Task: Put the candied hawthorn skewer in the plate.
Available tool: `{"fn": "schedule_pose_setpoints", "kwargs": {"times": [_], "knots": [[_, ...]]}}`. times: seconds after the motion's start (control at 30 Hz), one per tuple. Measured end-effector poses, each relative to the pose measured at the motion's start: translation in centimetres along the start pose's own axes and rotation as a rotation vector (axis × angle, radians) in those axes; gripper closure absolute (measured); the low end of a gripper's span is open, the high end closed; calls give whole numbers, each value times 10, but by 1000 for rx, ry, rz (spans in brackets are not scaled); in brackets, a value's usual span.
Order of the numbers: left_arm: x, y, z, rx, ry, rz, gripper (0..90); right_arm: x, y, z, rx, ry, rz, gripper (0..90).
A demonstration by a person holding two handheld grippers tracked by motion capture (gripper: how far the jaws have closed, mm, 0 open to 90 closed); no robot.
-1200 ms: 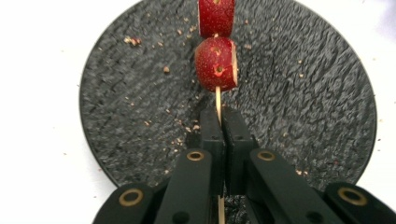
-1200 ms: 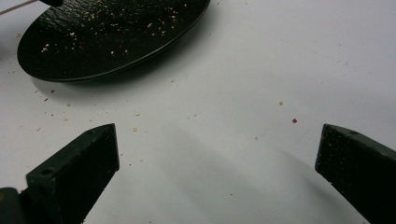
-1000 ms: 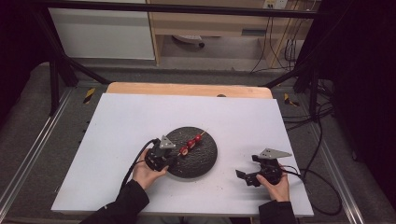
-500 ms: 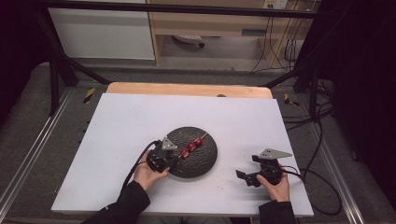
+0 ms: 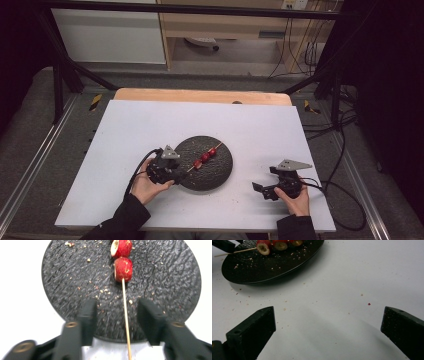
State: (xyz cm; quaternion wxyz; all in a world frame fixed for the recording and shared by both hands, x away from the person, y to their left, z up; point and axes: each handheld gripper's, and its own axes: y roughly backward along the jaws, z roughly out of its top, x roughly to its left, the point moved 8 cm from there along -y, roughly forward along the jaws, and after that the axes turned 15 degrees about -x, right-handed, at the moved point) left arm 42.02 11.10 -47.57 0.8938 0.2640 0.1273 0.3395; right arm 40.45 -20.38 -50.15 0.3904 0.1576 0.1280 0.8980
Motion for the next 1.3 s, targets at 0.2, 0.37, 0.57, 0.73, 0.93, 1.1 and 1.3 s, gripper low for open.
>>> {"fn": "schedule_pose_setpoints", "kwargs": {"times": [0.2,0.37,0.57,0.73,0.93,1.1,1.3], "knots": [[14,18,-10,-4,-6,0,276,0,1,1,1,-6,0,5],[27,35,-21,-31,23,7,194,0,0,0,1,0,2,5],[39,55,-32,-78,38,19,107,0,0,0,4,-3,2,5],[47,66,-45,-118,56,47,54,1,0,-1,11,-3,2,5],[56,74,-64,-159,95,78,44,1,-1,-4,25,2,6,5],[61,76,-79,-158,106,90,52,2,-2,-6,40,-4,2,5],[62,77,-81,-159,84,85,55,3,-3,-8,48,-4,6,5]]}}
